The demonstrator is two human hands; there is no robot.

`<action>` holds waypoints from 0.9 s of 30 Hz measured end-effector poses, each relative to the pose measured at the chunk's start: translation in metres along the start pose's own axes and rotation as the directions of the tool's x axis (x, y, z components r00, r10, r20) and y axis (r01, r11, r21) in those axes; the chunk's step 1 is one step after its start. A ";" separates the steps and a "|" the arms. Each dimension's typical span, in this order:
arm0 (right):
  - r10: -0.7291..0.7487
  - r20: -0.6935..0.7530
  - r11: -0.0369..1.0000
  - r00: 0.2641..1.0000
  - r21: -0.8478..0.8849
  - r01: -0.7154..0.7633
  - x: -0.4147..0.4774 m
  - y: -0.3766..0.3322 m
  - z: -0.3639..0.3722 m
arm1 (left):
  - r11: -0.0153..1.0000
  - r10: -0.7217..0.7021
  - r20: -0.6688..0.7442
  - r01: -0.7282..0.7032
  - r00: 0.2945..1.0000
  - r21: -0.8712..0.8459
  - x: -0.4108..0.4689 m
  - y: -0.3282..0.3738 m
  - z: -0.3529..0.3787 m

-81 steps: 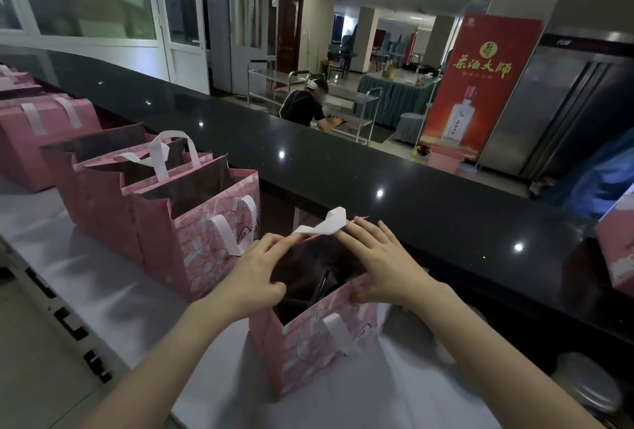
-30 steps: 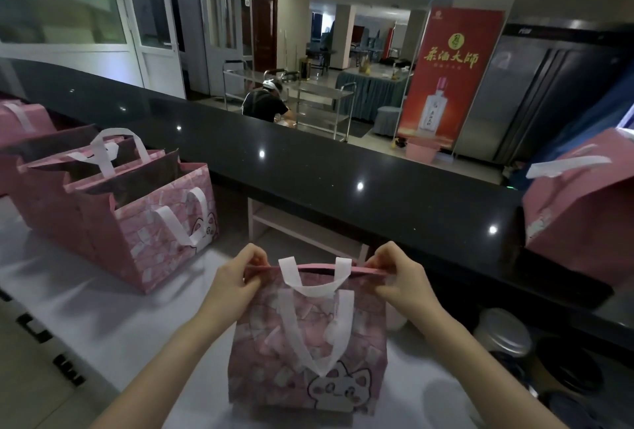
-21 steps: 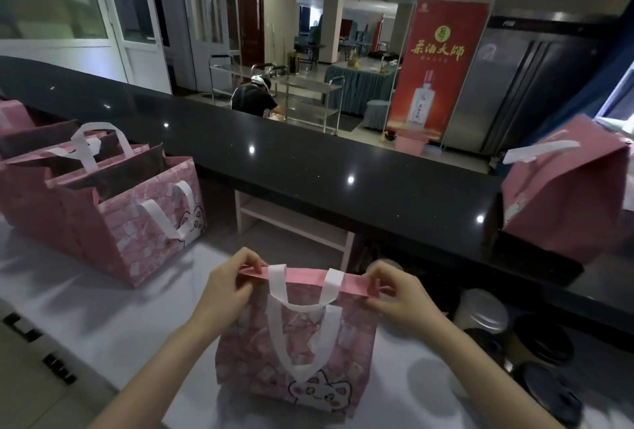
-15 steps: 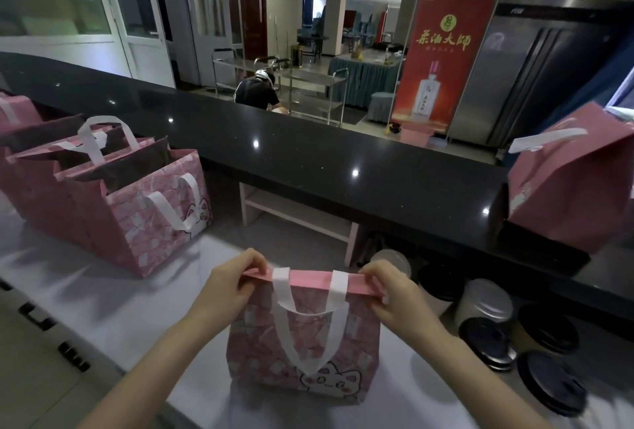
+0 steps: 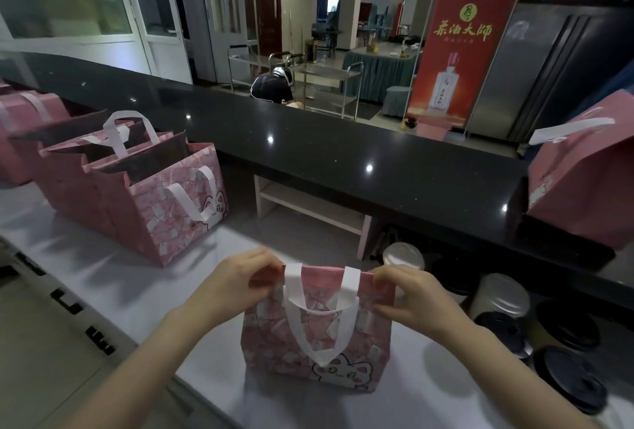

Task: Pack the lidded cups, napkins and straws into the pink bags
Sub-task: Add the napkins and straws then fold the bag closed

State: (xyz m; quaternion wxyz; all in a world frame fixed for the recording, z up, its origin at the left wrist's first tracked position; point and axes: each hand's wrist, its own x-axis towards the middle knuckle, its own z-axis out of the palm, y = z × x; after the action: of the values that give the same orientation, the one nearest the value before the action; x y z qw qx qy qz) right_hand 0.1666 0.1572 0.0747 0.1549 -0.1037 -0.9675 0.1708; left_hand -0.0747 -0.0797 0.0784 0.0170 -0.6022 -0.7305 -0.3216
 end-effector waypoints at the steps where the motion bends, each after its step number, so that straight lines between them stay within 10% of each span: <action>1: 0.012 0.023 1.000 1.000 0.003 -0.012 -0.001 0.001 0.000 | 1.000 -0.010 -0.004 0.010 1.000 -0.006 0.000 0.001 0.001; 12: 0.167 -0.065 0.983 0.984 0.091 -0.161 0.019 -0.002 0.001 | 0.951 -0.310 -0.205 0.302 0.929 -0.067 0.016 0.008 0.025; 20: 0.197 0.098 0.955 0.975 0.205 -0.214 0.022 -0.003 -0.015 | 0.987 -0.160 0.015 0.161 0.987 -0.022 0.020 0.019 0.018; 27: 0.152 -0.056 0.986 0.987 0.077 -0.148 0.028 -0.008 -0.008 | 0.987 -0.156 -0.141 0.152 0.978 -0.042 0.025 0.026 0.031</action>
State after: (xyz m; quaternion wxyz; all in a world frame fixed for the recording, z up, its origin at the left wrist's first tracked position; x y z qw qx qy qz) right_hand 0.1423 0.1595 0.0918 0.1753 -0.1759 -0.9448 0.2136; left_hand -0.0468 -0.0407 0.0761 0.0352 -0.5192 -0.7667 -0.3759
